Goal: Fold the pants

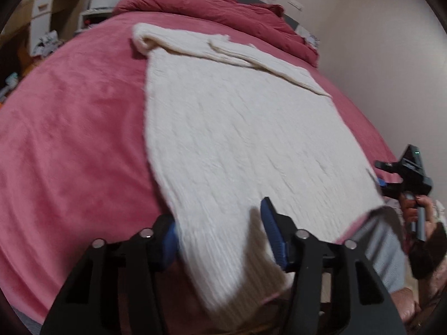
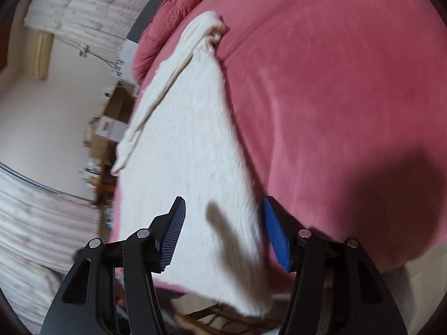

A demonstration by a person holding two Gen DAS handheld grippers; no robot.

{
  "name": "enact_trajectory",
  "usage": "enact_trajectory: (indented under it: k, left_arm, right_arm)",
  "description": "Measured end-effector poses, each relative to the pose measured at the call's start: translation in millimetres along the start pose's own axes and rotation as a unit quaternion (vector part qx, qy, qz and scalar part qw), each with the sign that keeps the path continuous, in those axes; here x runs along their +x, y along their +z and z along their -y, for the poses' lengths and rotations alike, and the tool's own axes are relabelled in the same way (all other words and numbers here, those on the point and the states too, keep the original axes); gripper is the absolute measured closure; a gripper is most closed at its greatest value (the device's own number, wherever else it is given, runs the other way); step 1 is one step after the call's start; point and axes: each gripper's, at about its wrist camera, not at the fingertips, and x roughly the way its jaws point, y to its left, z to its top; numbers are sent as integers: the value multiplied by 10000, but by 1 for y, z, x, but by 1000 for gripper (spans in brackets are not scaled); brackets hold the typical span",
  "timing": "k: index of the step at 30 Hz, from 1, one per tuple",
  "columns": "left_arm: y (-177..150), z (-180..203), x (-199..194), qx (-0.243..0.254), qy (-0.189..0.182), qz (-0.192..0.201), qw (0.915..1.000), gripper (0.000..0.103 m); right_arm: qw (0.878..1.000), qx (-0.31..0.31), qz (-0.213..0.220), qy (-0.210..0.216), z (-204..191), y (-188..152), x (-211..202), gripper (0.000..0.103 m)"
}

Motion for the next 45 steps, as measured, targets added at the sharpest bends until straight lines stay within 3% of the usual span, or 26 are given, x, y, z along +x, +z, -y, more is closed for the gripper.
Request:
enact_trajectory:
  k: [1, 5, 6, 8, 11, 14, 25, 33, 34, 36, 39, 45]
  left_arm:
    - [-1, -1, 2, -93, -115, -45, 9999, 67]
    - [-1, -12, 10, -500, -514, -174, 9973, 77]
    - [-1, -13, 12, -536, -526, -217, 9969, 81]
    - [-2, -15, 11, -593, -538, -274, 9964, 86]
    - [-4, -13, 6, -678, -729, -365, 9944, 92]
    - [-5, -5, -7, -590, -803, -265, 9947, 93]
    - [-11, 8, -75, -345, -1184, 65, 9924, 94]
    - [-40, 29, -142, -78, -1489, -440, 9878, 94]
    - [-44, 31, -151, -121, -1565, -455, 9866, 94]
    - [-54, 31, -168, -350, -1760, -465, 9827, 94]
    - [-66, 28, -173, -603, -1877, -467, 9793, 94]
    - [-75, 25, -157, -851, -1898, -465, 9770, 94]
  right_arm:
    - [10000, 26, 13, 33, 0, -1, -1, 50]
    - [9998, -190, -10, -17, -10, -4, 6, 51]
    - [9996, -265, -37, -94, -11, -4, 7, 56]
    - [9987, -353, -70, -353, -12, -4, 11, 75]
    - [9989, -335, -276, -186, -11, -7, 13, 94]
    - [9978, -548, -306, -195, -18, -13, 11, 96]
    - [9955, -650, -201, 667, -49, -36, -48, 97]
    - [9879, -835, -160, 1300, -63, -100, -130, 98]
    - [9857, -770, -114, 1492, -64, -110, -144, 103]
    - [9811, -744, -5, 1784, -66, -124, -165, 103]
    - [9894, -1131, 80, 907, -73, -126, -166, 103]
    - [9924, -1180, 295, -198, -47, -98, -128, 103]
